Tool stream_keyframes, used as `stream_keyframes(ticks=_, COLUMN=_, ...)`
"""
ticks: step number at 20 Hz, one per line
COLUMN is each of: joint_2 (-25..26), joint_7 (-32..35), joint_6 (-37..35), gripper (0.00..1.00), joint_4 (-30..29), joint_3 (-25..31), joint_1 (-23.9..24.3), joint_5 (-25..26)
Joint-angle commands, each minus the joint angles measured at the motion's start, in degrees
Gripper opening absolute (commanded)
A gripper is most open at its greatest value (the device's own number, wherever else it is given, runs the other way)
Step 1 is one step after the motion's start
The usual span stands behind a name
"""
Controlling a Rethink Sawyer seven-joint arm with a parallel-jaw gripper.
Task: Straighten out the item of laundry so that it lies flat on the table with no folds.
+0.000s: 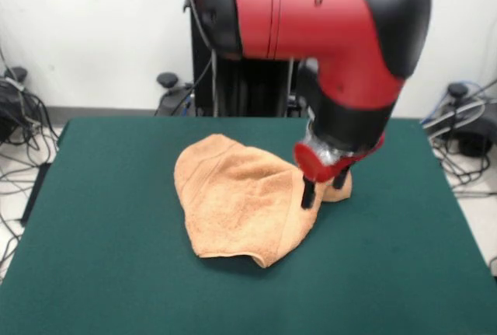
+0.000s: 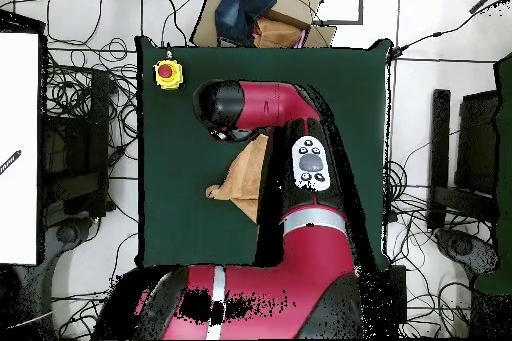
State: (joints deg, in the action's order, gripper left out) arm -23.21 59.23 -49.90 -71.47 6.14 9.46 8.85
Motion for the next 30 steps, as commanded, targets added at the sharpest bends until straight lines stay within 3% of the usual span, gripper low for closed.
stream_keyframes(ticks=1, joint_2=-9.4, joint_7=19.3, joint_6=-11.1, gripper=1.0, joint_4=-4.6, joint_3=-2.9, joint_1=-4.0, joint_5=-4.6)
stream_keyframes(ticks=10, joint_2=-13.6, joint_7=22.3, joint_6=-21.8, gripper=1.0, joint_4=-1.3, joint_3=-6.4, joint_1=-6.4, joint_5=-8.0)
stream_keyframes(ticks=18, joint_2=-13.2, joint_7=20.6, joint_6=-15.6, gripper=1.0, joint_4=-6.6, joint_3=-6.3, joint_1=-6.3, joint_5=-8.3)
stream_keyframes(ticks=24, joint_2=-6.2, joint_7=14.9, joint_6=-11.7, gripper=1.0, joint_4=-2.4, joint_3=-3.7, joint_1=-3.7, joint_5=-7.2)
stream_keyframes(ticks=30, joint_2=1.3, joint_7=12.7, joint_6=-11.3, gripper=1.0, joint_4=6.2, joint_3=-3.5, joint_1=-3.4, joint_5=-4.4)
